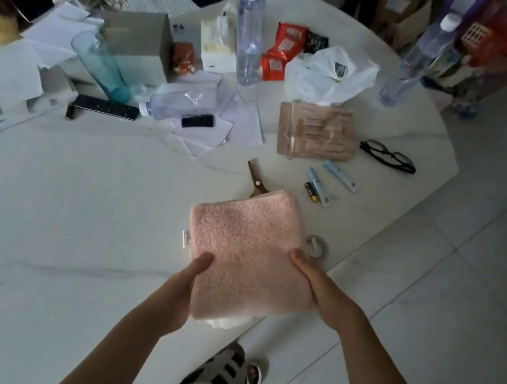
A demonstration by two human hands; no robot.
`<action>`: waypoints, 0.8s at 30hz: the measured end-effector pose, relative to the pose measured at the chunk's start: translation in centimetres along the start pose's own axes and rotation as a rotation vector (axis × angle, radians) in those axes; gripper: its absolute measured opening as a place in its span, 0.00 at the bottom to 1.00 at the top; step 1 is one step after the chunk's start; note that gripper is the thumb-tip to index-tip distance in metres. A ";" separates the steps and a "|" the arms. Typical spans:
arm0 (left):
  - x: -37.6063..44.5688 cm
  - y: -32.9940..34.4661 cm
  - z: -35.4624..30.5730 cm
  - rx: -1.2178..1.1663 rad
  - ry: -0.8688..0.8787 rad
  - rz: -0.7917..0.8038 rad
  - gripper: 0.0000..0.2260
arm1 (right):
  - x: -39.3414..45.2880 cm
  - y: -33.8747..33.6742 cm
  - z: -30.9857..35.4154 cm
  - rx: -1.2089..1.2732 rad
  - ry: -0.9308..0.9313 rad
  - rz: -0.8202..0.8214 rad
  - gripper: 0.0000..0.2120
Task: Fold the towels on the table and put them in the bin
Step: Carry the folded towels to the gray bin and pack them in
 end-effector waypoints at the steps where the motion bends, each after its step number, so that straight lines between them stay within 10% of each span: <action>1: 0.2 0.4 -0.5 -0.050 0.005 0.020 0.27 | 0.2 0.0 0.2 0.035 0.021 0.007 0.36; 11: 0.0 8.4 -12.5 0.126 0.166 0.087 0.25 | -4.0 -3.8 8.8 0.179 -0.205 0.027 0.29; 24: 14.4 48.2 -9.7 0.261 0.088 0.458 0.27 | -18.4 -40.4 10.7 0.463 -0.413 -0.435 0.31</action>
Point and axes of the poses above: each hand's wrist, its own x-axis towards the middle knuckle, its own y-axis out of the palm, z = x × y, the point moved 7 cm from there along x, towards the middle knuckle, and after that the axes turned 8 degrees about x, right-handed, at the moved point
